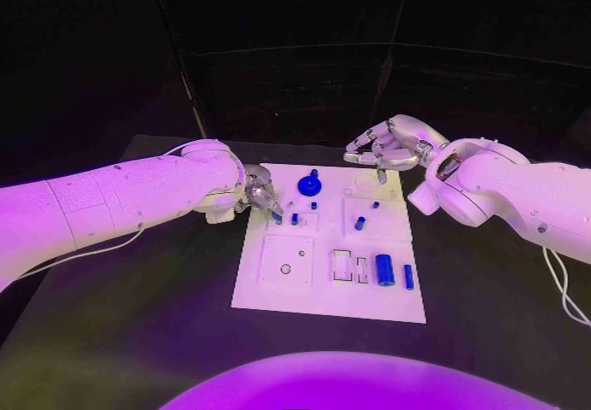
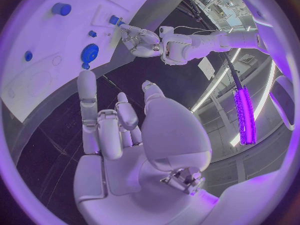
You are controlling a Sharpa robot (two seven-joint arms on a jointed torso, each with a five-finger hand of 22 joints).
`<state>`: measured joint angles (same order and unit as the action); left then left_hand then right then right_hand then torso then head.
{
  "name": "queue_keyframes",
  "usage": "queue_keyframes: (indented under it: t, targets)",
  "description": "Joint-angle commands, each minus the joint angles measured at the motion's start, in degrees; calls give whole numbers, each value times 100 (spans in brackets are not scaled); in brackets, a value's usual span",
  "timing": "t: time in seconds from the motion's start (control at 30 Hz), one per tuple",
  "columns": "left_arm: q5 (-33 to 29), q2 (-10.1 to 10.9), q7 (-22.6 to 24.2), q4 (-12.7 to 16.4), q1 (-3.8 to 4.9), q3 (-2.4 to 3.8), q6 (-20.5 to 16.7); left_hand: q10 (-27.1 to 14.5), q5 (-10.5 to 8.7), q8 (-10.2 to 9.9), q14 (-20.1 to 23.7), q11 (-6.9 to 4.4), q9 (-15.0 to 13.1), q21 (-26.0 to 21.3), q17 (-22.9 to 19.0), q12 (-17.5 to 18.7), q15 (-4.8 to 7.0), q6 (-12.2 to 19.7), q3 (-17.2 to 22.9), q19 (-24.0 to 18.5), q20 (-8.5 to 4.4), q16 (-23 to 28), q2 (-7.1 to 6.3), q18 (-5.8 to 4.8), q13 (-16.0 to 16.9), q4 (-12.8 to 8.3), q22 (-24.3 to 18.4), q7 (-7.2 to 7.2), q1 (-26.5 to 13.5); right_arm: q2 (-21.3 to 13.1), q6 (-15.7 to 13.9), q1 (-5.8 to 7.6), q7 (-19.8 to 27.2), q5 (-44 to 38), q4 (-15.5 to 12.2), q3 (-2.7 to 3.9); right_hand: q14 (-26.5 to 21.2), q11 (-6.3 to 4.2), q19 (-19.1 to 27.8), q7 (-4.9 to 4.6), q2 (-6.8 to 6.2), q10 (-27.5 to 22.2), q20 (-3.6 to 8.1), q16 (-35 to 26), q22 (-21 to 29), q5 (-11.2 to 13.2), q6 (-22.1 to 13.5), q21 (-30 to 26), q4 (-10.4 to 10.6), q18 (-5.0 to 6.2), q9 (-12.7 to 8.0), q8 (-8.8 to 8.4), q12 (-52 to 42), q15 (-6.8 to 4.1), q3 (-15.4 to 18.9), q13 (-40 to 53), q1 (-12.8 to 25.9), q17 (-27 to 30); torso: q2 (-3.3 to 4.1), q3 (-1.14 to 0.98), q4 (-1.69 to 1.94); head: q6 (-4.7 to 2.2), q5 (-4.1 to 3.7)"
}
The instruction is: Assemble the parts on the task board
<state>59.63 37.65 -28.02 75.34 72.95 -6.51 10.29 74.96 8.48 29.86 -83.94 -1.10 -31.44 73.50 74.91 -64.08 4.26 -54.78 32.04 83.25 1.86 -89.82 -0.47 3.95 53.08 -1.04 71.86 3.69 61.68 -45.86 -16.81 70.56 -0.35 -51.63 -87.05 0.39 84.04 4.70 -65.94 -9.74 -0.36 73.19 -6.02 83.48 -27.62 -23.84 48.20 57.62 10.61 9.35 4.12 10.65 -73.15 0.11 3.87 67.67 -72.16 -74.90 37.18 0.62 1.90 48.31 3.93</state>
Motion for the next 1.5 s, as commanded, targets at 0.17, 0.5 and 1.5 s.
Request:
queue_keyframes:
  t: [0.17, 0.5, 1.5]
  targets:
    - [93, 3, -70, 26, -8, -14, 150, 43, 43, 27, -606, -5, -10, 37, 1509, -30, 29, 7, 802, 41, -13, -18, -16, 40, 3, -753, 9, -39, 53, 2, 41, 10, 43, 18, 3, 4, 320, 6, -22, -7, 2, -40, 3, -23, 4, -11, -39, -32, 19, 84, -5, 29, -38, -1, 19, 3, -53, -228, 0, 1, 0, 8, 3]
    - [93, 32, -79, 89, -9, -25, 273, 49, 55, 38, -606, -7, -16, 40, 1509, -32, 30, 5, 814, 43, -15, -18, -33, 39, 7, -758, 13, -42, 49, -1, 42, 10, 43, 18, 12, 4, 320, 6, -22, -7, 2, -40, 3, -23, 4, -11, -39, -32, 19, 84, -5, 29, -38, -1, 19, 3, -53, -228, -2, 0, 3, 19, 5]
    - [124, -143, -105, -99, -6, -28, 459, 121, 97, 158, -606, -44, -82, 64, 1509, -48, 53, -80, 764, 56, -33, -18, -125, 32, 21, -650, 49, -98, -102, 9, 37, 10, 45, 18, 13, 3, 320, 6, -22, -7, 2, -40, 3, -23, 4, -11, -39, -32, 19, 84, -5, 29, -38, -1, 19, 3, -53, -228, 3, -4, -4, 51, -6]
